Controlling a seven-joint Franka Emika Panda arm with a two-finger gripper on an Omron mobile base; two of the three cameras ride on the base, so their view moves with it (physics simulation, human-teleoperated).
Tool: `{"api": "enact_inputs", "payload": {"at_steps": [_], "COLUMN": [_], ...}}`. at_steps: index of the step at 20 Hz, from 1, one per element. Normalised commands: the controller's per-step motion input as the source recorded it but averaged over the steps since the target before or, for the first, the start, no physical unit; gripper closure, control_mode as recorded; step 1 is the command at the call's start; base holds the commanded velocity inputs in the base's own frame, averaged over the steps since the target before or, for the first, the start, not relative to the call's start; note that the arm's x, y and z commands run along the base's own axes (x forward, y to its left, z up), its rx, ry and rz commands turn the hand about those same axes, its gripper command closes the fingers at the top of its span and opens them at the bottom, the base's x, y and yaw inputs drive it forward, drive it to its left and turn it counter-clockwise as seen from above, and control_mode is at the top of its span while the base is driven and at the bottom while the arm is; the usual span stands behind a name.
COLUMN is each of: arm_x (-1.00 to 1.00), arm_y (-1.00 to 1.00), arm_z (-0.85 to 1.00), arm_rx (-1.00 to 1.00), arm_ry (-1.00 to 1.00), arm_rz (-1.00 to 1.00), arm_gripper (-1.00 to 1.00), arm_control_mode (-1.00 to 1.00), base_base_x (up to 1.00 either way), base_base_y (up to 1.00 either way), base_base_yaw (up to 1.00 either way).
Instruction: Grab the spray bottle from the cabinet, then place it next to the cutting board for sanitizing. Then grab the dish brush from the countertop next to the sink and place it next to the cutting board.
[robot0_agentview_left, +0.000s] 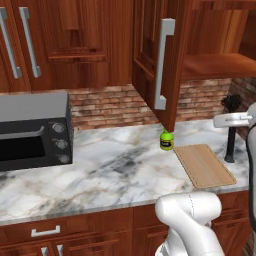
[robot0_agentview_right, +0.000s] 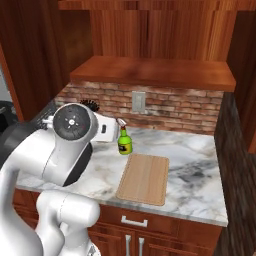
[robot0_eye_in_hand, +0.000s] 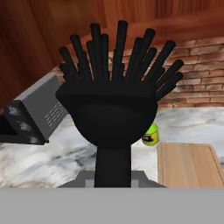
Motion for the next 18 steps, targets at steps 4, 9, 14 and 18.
{"api": "enact_inputs", "payload": {"at_steps": [4, 9, 14, 18], "arm_x": [0.00, 0.09, 0.26, 0.35], "arm_y": [0.00, 0.03, 0.33, 0.19], "arm_z": [-0.55, -0.52, -0.32, -0.32], "arm_rx": [0.00, -0.04, -0.02, 0.00], "arm_ry": [0.33, 0.33, 0.13, 0.13], "arm_rz": [0.00, 0.00, 0.00, 0.00], "arm_gripper": [1.00, 1.00, 1.00, 1.00], "arm_control_mode": [-1.00, -1.00, -1.00, -1.00], "base_base_x": [0.00, 0.00, 0.00, 0.00], "base_base_y": [0.00, 0.00, 0.00, 0.00], "base_base_yaw": [0.00, 0.00, 0.00, 0.00]}}
